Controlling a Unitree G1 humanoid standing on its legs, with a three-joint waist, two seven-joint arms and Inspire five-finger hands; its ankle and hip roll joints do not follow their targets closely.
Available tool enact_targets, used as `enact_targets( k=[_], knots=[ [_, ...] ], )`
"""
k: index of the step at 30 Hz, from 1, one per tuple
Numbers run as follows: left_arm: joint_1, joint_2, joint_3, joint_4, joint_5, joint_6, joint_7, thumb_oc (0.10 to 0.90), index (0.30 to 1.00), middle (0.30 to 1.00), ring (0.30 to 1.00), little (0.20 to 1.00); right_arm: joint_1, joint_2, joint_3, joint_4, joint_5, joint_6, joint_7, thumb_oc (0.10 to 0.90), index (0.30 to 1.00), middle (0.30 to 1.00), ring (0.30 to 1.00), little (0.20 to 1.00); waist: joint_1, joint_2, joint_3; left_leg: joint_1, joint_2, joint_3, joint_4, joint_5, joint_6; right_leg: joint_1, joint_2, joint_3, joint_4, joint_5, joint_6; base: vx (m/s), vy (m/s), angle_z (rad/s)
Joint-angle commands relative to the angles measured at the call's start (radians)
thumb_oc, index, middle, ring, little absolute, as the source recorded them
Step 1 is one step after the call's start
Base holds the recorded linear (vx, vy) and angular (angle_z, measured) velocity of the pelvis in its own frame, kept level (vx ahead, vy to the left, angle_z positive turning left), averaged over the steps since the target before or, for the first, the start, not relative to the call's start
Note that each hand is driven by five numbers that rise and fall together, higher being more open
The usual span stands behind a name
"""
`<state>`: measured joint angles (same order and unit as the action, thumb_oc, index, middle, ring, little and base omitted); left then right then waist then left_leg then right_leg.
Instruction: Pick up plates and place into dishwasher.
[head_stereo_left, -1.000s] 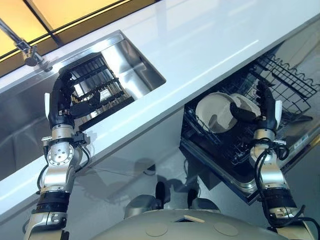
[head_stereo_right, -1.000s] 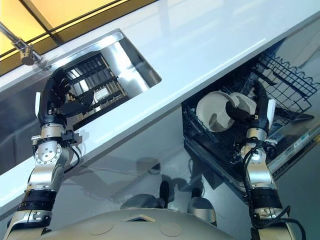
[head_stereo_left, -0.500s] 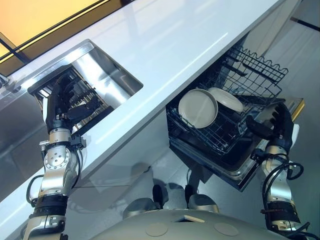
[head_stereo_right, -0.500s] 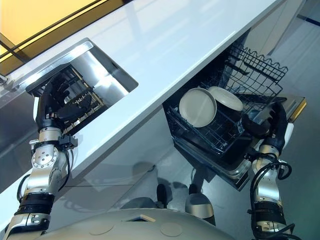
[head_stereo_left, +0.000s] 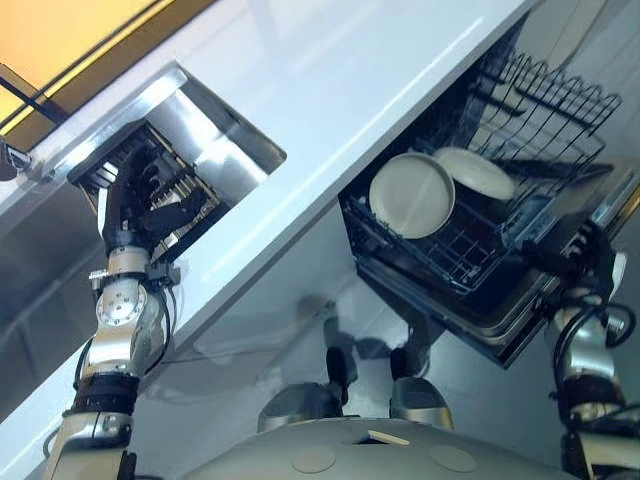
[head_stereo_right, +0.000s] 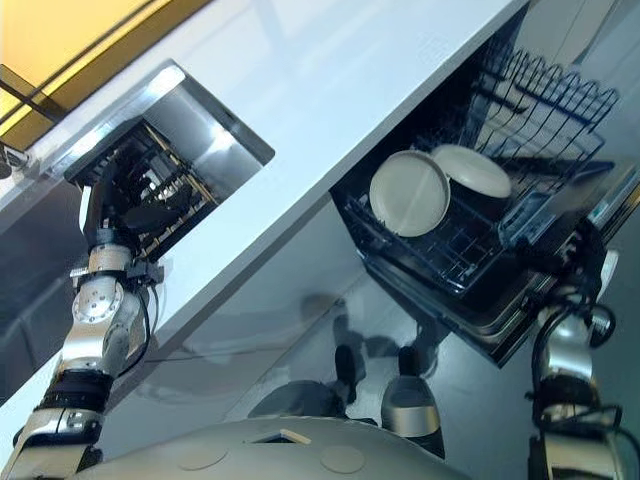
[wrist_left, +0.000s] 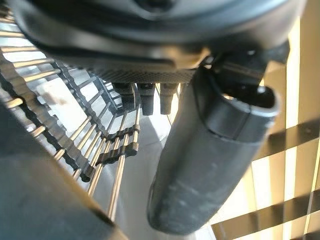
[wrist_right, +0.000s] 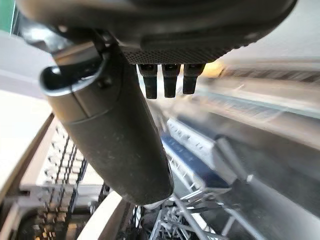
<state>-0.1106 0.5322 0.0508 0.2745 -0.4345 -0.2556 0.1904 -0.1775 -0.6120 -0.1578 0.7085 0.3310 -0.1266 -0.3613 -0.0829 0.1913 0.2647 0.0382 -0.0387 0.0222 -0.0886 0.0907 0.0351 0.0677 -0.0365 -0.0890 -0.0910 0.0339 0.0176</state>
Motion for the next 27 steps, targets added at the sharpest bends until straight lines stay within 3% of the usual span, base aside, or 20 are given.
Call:
enact_targets(
  k=[1,10,15,17,21,23,24,25,27],
  knots=[
    [-0.194,0.114,-0.003,-0.019,-0.047,-0.086,0.024,0.800,0.900,0.900,0.900,0.900,-0.174,-0.103,0.047,-0.019,-0.068,-0.047,0.008,0.800,0.900,0.900,0.900,0.900,0.034,-0.010,0.028,-0.018,-0.050,0.013,0.070,-0.128,-0.027,-0.130,0.014,-0.024,0.227,-0.160,0.027,0.00,-0.081,0.05],
    [-0.215,0.132,-0.017,-0.004,-0.061,-0.086,0.049,0.800,0.900,0.900,0.900,0.900,-0.212,-0.109,0.093,0.018,-0.105,-0.013,0.019,0.800,0.900,0.900,0.900,0.900,0.049,-0.017,0.061,-0.055,-0.047,-0.001,0.094,-0.123,-0.025,-0.164,0.014,-0.038,0.257,-0.164,0.014,0.00,-0.041,-0.01],
    [-0.220,0.141,-0.006,-0.004,-0.060,-0.083,0.043,0.800,0.900,0.900,0.900,0.900,-0.207,-0.096,0.081,0.100,0.041,0.085,0.178,0.800,0.900,0.900,0.900,0.900,0.060,-0.024,0.075,-0.075,-0.047,-0.008,0.098,-0.118,-0.026,-0.180,0.017,-0.046,0.267,-0.167,0.007,-0.01,-0.024,0.03],
    [-0.228,0.155,-0.003,-0.015,-0.063,-0.069,0.041,0.800,0.900,0.900,0.900,0.900,-0.203,-0.087,0.085,0.138,0.082,0.088,0.254,0.800,0.900,0.900,0.900,0.900,0.067,-0.030,0.083,-0.083,-0.045,-0.012,0.103,-0.115,-0.026,-0.185,0.018,-0.050,0.271,-0.167,0.003,-0.01,-0.054,0.06],
    [-0.234,0.167,0.000,-0.013,-0.060,-0.066,0.030,0.800,0.900,0.900,0.900,0.900,-0.200,-0.076,0.096,0.158,0.056,0.070,0.269,0.800,0.900,0.900,0.900,0.900,0.077,-0.041,0.092,-0.096,-0.042,-0.020,0.115,-0.114,-0.025,-0.191,0.021,-0.055,0.280,-0.166,-0.001,0.00,-0.055,0.11],
    [-0.237,0.173,-0.001,-0.005,-0.062,-0.069,0.027,0.800,0.900,0.900,0.900,0.900,-0.204,-0.084,0.123,0.144,-0.080,0.077,0.200,0.800,0.900,0.900,0.900,0.900,0.080,-0.046,0.095,-0.099,-0.040,-0.023,0.116,-0.112,-0.026,-0.190,0.022,-0.056,0.279,-0.163,-0.001,0.01,-0.038,0.07],
    [-0.238,0.176,-0.004,-0.003,-0.063,-0.069,0.029,0.800,0.900,0.900,0.900,0.900,-0.208,-0.093,0.138,0.124,-0.130,0.084,0.128,0.800,0.900,0.900,0.900,0.900,0.081,-0.049,0.097,-0.099,-0.040,-0.025,0.116,-0.111,-0.027,-0.189,0.024,-0.055,0.279,-0.161,-0.002,0.00,0.000,0.00],
    [-0.226,0.177,-0.005,-0.005,-0.060,-0.079,0.037,0.800,0.900,0.900,0.900,0.900,-0.208,-0.104,0.155,0.050,-0.204,0.111,-0.008,0.800,0.900,0.900,0.900,0.900,0.080,-0.055,0.099,-0.098,-0.040,-0.029,0.117,-0.112,-0.025,-0.187,0.027,-0.055,0.279,-0.160,-0.003,0.00,0.000,0.00],
    [-0.201,0.168,0.003,-0.015,-0.049,-0.090,0.044,0.800,0.900,0.900,0.900,0.900,-0.194,-0.103,0.150,-0.040,-0.205,0.138,-0.087,0.800,0.900,0.900,0.900,0.900,0.076,-0.060,0.098,-0.095,-0.040,-0.032,0.114,-0.114,-0.023,-0.185,0.031,-0.055,0.280,-0.163,-0.005,0.01,0.016,0.01]
  ],
)
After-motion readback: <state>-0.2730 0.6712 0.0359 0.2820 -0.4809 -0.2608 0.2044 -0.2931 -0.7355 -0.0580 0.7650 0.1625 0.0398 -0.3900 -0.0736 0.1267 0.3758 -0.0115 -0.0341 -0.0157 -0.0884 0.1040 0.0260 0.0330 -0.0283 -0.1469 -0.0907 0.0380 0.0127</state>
